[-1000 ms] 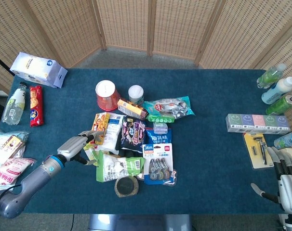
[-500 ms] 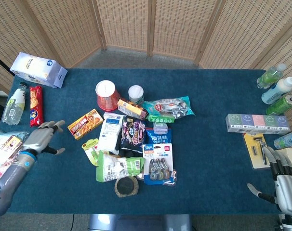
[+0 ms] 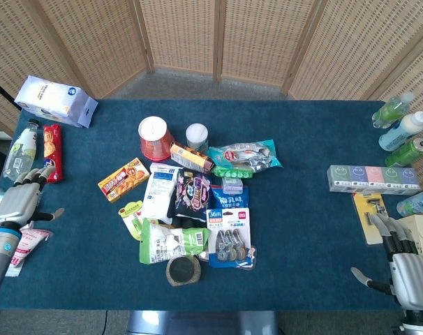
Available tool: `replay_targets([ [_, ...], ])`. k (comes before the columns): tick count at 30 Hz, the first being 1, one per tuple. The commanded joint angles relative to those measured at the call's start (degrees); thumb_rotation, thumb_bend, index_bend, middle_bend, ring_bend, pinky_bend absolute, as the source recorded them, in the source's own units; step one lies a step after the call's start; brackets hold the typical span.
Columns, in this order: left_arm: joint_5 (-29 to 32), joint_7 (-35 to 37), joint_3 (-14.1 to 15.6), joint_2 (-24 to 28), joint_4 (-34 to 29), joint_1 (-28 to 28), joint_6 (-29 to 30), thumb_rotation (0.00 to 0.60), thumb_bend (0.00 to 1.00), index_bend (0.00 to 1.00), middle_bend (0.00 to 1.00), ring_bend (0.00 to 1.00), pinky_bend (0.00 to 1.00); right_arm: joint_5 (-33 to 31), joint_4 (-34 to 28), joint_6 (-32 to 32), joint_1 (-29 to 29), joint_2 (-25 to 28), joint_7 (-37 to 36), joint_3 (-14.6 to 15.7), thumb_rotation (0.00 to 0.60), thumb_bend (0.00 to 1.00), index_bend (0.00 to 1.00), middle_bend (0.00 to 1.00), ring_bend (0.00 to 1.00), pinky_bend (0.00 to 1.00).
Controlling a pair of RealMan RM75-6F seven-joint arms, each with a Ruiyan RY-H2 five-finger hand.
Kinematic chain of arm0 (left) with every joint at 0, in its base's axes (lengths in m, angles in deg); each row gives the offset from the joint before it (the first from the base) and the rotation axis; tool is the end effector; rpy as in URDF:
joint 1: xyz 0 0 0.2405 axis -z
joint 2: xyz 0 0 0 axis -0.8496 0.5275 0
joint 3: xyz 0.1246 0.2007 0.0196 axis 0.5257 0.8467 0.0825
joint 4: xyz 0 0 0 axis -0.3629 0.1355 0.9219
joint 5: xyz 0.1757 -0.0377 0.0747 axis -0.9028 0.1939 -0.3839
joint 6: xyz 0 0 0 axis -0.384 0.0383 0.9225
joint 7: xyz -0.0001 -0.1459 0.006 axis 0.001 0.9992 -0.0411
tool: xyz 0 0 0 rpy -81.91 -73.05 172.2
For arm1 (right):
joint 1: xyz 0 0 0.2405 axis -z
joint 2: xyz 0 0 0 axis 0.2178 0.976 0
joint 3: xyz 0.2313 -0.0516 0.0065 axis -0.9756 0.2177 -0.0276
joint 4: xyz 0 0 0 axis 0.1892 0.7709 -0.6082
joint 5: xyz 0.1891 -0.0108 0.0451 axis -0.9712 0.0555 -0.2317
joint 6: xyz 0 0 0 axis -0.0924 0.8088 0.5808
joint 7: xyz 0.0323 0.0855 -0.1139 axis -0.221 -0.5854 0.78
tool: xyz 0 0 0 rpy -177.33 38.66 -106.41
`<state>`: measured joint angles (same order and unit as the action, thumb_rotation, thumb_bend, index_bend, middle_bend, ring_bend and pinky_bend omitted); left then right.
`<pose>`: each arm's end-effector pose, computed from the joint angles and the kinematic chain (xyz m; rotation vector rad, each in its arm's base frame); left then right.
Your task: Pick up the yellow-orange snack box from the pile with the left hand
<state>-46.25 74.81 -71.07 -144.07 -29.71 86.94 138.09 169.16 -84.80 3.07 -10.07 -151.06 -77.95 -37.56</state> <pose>-0.2686 0.2798 0.1486 -1.4280 -1.1786 -0.6341 -0.2639 -0.1343 0.1684 1.2928 -1.0258 1.1050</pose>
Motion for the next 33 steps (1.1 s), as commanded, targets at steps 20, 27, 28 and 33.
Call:
replay_targets([
  [20,17.5,-8.2,-6.8,-18.4,13.0,10.6,-9.8,0.507,0.29,0.00,0.02,0.00,0.00,-2.2,1.6,-0.3,1.2,0.4,-3.1,0.3,0.597,0.15,0.00,0.00,0.00,0.00],
  [27,20.0,-7.6,-7.6,-21.5,16.4,12.3,-11.8,0.509,0.29,0.00,0.02,0.00,0.00,-2.0,2.0,0.5,1.8,0.8,-4.2,0.4,0.596,0.15,0.00,0.00,0.00,0.00],
  [28,20.1,-7.5,-7.7,-21.9,16.9,12.5,-11.9,0.508,0.29,0.00,0.02,0.00,0.00,-2.0,2.0,0.6,1.8,0.9,-4.3,0.4,0.596,0.15,0.00,0.00,0.00,0.00],
  [33,19.7,-7.1,-8.0,-24.8,19.8,13.1,-10.8,0.530,0.29,0.00,0.08,0.04,0.00,-2.3,2.1,1.0,2.3,1.0,-4.9,0.4,0.597,0.15,0.00,0.00,0.00,0.00],
])
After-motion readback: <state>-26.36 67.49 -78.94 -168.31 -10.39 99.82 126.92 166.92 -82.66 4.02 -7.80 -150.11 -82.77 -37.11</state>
